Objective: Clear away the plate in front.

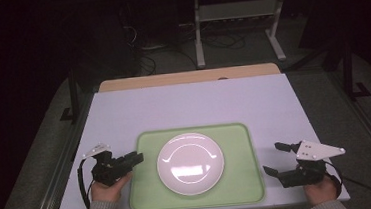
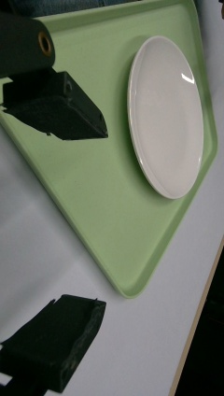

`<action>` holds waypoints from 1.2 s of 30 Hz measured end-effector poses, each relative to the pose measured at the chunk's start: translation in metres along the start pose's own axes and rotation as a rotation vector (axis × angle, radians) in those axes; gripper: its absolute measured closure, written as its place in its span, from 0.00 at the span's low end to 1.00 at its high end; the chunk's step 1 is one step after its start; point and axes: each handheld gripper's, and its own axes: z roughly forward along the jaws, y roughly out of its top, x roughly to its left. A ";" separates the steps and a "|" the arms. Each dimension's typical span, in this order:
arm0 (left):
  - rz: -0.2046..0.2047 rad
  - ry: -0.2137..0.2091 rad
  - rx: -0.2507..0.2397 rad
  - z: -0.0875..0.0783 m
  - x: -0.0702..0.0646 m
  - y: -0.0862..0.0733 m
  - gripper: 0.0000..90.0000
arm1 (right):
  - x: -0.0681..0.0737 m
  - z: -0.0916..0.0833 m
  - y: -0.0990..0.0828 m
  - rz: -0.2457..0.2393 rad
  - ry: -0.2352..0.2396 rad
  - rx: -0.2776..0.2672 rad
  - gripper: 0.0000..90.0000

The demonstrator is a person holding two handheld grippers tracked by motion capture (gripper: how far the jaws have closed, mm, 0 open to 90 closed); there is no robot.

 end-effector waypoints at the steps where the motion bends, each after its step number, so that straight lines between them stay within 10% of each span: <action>1: 0.014 0.007 0.001 -0.001 0.000 0.000 0.68 | 0.000 0.000 0.000 0.000 0.001 0.000 0.15; 17: 0.314 0.053 -0.087 -0.013 -0.009 -0.002 0.48 | 0.000 -0.001 -0.001 0.002 0.002 0.004 0.15; 36: 0.415 0.108 -0.151 -0.026 0.003 -0.002 0.30 | -0.005 -0.003 -0.003 0.028 -0.011 0.021 0.15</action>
